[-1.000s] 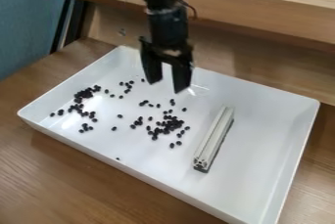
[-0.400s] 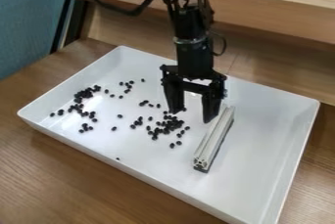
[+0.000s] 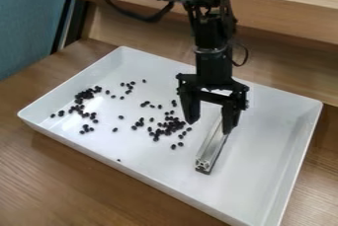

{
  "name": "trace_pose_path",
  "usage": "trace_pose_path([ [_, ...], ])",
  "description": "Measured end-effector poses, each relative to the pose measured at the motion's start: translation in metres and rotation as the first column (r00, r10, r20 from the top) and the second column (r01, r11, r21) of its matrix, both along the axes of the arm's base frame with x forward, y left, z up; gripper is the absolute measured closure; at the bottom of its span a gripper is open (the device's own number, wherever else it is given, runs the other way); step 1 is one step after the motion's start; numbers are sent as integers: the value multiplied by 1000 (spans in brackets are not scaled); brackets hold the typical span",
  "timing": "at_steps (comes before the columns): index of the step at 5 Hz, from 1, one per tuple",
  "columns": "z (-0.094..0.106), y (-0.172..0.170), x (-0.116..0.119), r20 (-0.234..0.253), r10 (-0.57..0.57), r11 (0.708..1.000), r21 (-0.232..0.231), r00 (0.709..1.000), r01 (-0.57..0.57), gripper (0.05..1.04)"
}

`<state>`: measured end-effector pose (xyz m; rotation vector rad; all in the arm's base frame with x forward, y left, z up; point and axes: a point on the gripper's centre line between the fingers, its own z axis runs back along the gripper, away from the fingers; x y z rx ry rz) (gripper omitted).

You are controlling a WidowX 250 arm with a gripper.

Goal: Sweep into pile

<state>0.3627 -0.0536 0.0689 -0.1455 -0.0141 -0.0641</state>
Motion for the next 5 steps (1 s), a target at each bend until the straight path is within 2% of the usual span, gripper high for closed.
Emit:
trace_pose_path([
  [1, -1, -6, 0, 3, -4, 1000, 16, 1000, 4, 84],
  [2, -18, -6, -2, -42, 1, 999, 53, 999, 1, 84],
  [3, -26, -3, 0, -52, 19, 997, 72, 998, -15, 84],
  [4, -28, -1, 1, -44, 10, 996, 88, 999, -6, 129],
  [5, -37, -4, -3, -35, -11, 998, 62, 999, 13, 411],
])
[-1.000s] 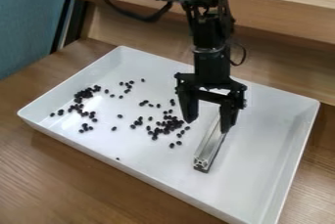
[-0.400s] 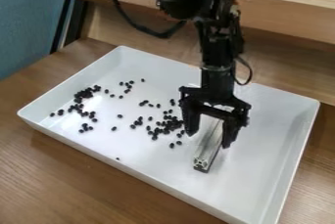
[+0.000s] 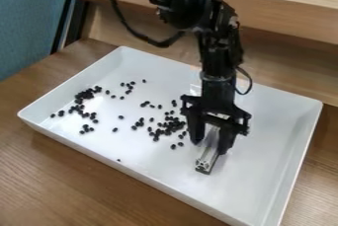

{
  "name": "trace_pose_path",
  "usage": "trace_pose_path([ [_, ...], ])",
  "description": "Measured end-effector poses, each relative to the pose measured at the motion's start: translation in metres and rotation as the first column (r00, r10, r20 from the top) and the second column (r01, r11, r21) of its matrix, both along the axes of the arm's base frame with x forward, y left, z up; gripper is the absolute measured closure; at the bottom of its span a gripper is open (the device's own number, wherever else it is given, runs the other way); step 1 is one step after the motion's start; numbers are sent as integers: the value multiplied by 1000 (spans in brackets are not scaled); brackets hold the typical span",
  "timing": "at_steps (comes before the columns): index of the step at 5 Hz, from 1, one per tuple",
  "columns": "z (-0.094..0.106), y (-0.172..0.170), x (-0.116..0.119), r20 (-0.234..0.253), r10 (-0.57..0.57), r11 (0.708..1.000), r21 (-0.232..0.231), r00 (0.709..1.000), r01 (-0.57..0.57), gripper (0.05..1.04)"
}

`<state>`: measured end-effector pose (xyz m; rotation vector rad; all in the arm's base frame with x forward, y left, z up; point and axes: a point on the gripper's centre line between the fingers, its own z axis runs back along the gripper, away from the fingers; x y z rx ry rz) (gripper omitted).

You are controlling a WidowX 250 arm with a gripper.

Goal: Sweep into pile

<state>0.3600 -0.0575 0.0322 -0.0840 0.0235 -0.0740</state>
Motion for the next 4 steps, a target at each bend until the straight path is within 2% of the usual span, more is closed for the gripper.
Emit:
trace_pose_path([
  [1, -1, -2, -2, -4, -63, 998, -16, 998, 63, 671],
  [2, -5, 0, -13, -26, -75, 997, -12, 997, 75, 686],
  [3, -6, 9, -25, -68, -120, 993, -10, 990, 120, 686],
  [4, -7, 31, -45, -129, -129, 991, 15, 983, 132, 687],
])
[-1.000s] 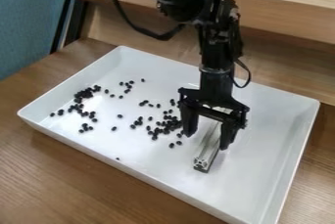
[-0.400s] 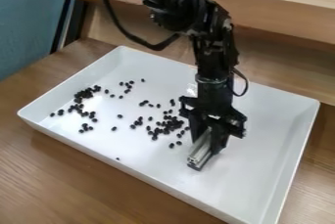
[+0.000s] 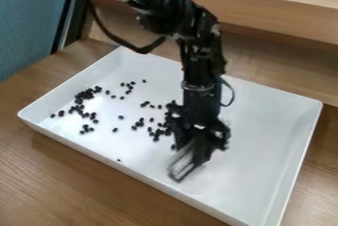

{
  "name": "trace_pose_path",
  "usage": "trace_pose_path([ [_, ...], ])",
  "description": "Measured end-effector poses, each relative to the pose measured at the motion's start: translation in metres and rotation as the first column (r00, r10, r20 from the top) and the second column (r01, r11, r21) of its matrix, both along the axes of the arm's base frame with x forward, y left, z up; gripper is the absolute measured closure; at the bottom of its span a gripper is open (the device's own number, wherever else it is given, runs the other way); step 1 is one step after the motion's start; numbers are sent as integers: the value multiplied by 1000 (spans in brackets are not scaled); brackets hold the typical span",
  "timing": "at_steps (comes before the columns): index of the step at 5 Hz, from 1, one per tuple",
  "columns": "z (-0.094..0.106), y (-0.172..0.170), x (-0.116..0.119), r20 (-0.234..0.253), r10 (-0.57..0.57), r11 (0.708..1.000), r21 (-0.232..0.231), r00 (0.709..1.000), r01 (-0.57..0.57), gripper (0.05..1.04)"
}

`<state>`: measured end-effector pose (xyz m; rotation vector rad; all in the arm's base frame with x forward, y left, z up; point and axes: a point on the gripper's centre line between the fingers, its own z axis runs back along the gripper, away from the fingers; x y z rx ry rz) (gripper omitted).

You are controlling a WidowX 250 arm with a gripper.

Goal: Sweep into pile

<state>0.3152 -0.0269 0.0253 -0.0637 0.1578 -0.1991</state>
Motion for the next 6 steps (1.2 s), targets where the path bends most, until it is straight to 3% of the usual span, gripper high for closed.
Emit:
trace_pose_path([
  [1, 0, 19, -6, -7, 5, 999, 35, 1000, -5, 687],
  [3, 0, 47, 2, 33, 7, 996, 90, 999, -10, 687],
  [6, -3, 88, 40, 85, 67, 992, 103, 994, -75, 688],
])
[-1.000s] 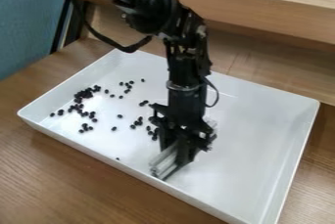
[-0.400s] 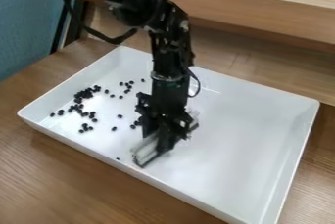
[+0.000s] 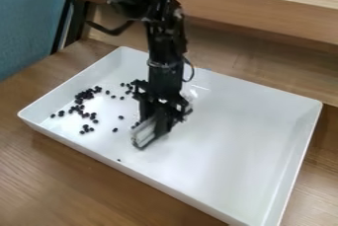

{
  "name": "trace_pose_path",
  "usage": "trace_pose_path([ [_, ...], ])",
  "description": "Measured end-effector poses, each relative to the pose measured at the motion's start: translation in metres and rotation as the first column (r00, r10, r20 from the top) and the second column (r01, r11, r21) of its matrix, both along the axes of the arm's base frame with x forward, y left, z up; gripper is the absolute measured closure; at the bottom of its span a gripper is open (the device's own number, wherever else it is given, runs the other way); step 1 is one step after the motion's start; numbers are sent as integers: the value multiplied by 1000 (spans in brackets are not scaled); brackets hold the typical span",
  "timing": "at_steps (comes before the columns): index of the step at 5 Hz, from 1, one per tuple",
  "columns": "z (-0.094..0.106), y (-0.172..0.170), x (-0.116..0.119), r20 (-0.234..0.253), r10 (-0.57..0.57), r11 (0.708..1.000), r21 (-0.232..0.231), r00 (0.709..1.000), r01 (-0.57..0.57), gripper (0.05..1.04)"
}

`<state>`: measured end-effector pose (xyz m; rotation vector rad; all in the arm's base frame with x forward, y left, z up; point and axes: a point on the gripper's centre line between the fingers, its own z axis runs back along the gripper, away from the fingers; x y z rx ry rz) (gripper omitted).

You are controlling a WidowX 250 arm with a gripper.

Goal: Sweep into pile

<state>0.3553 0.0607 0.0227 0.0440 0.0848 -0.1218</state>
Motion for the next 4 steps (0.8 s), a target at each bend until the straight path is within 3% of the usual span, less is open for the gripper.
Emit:
trace_pose_path([
  [2, 1, 34, 3, 8, 75, 997, 16, 997, -75, 688],
  [4, 2, 78, -27, -18, 182, 982, 55, 983, -181, 688],
])
